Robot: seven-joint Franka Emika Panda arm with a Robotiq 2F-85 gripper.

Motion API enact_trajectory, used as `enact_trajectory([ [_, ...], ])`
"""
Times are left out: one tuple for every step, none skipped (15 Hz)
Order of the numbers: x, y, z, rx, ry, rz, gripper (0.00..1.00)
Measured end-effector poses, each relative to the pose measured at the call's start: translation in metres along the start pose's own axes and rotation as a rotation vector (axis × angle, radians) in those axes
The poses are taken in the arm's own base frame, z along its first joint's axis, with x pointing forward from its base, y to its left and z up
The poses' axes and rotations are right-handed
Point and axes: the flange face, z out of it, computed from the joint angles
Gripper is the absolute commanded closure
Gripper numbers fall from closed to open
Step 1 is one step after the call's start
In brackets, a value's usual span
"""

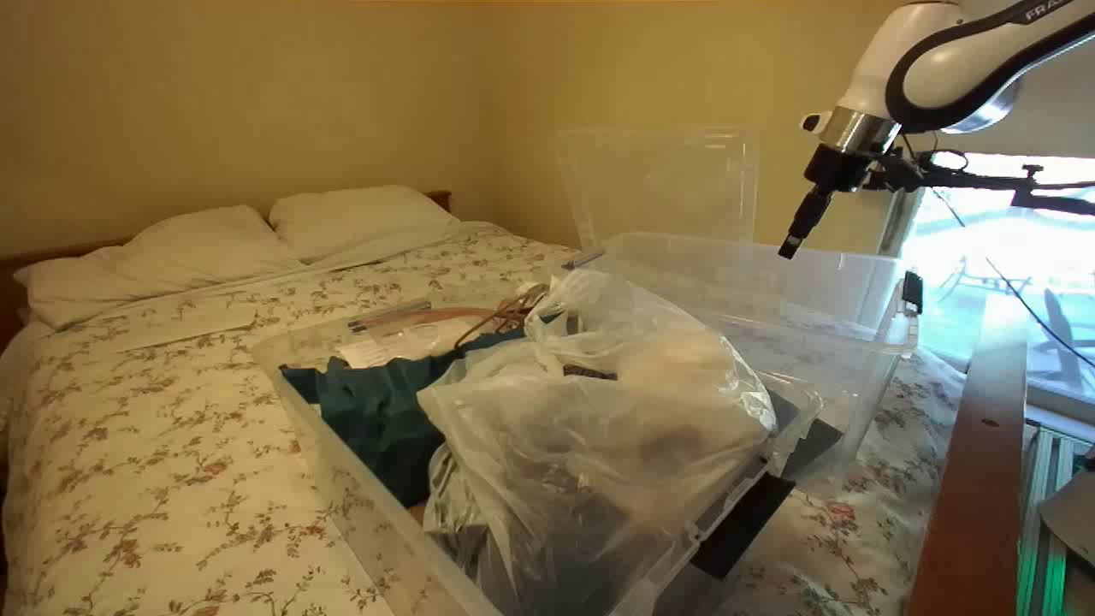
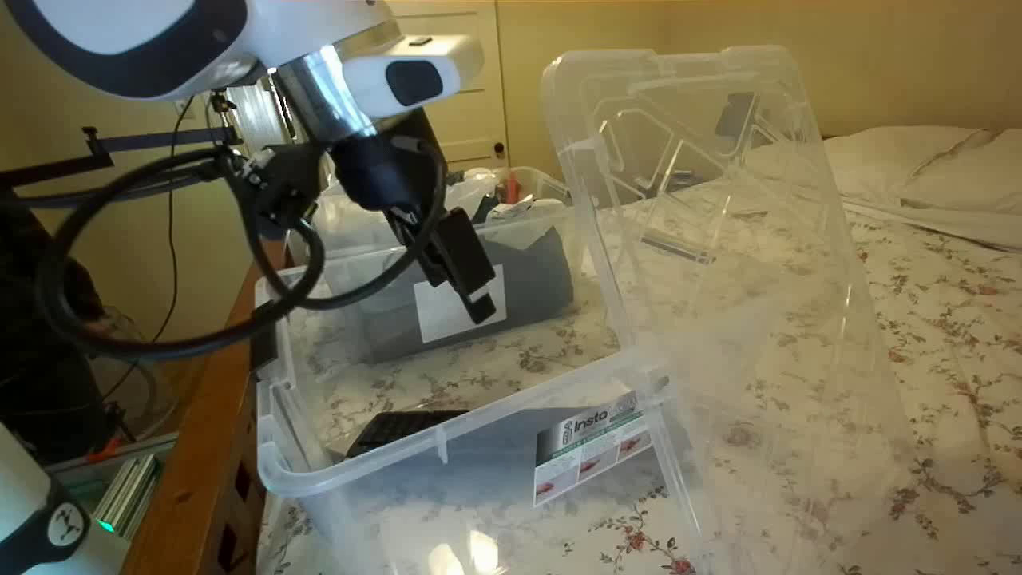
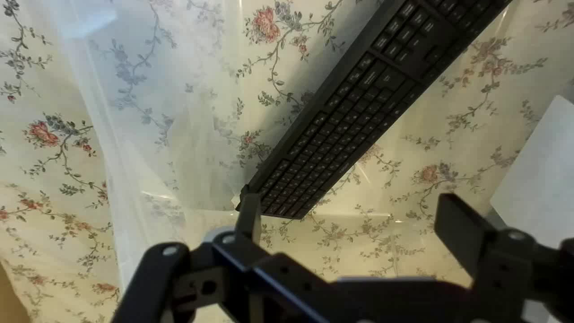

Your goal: Take the black remote control out of the plastic bag and place it inside the clear container on the right.

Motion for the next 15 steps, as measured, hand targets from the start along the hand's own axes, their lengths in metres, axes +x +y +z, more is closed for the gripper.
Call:
enact_trajectory([
  [0.000, 0.000, 0.000, 0.000, 0.000, 0.000, 0.00],
  [0.000, 0.000, 0.000, 0.000, 0.000, 0.000, 0.00],
  [0.000, 0.000, 0.000, 0.000, 0.000, 0.000, 0.00],
  [0.000, 0.000, 0.000, 0.000, 0.000, 0.000, 0.00],
  [0.000, 0.000, 0.000, 0.000, 0.000, 0.000, 0.00],
  [0.000, 0.000, 0.000, 0.000, 0.000, 0.000, 0.00],
  [0.000, 0.000, 0.000, 0.000, 0.000, 0.000, 0.00],
  [0.001, -0.002, 0.000, 0.003, 0.001, -0.010, 0.00],
  [0.002, -0.007, 0.000, 0.013, 0.005, -0.038, 0.00],
  [0.005, -0.018, 0.000, 0.034, 0.013, -0.081, 0.00],
  [0.009, -0.033, -0.001, 0.060, 0.022, -0.127, 0.00],
  [0.013, -0.052, -0.001, 0.089, 0.028, -0.175, 0.00],
  [0.016, -0.072, -0.002, 0.116, 0.031, -0.225, 0.00],
  [0.018, -0.091, -0.004, 0.136, 0.034, -0.276, 0.00],
  [0.019, -0.111, -0.006, 0.148, 0.039, -0.333, 0.00],
])
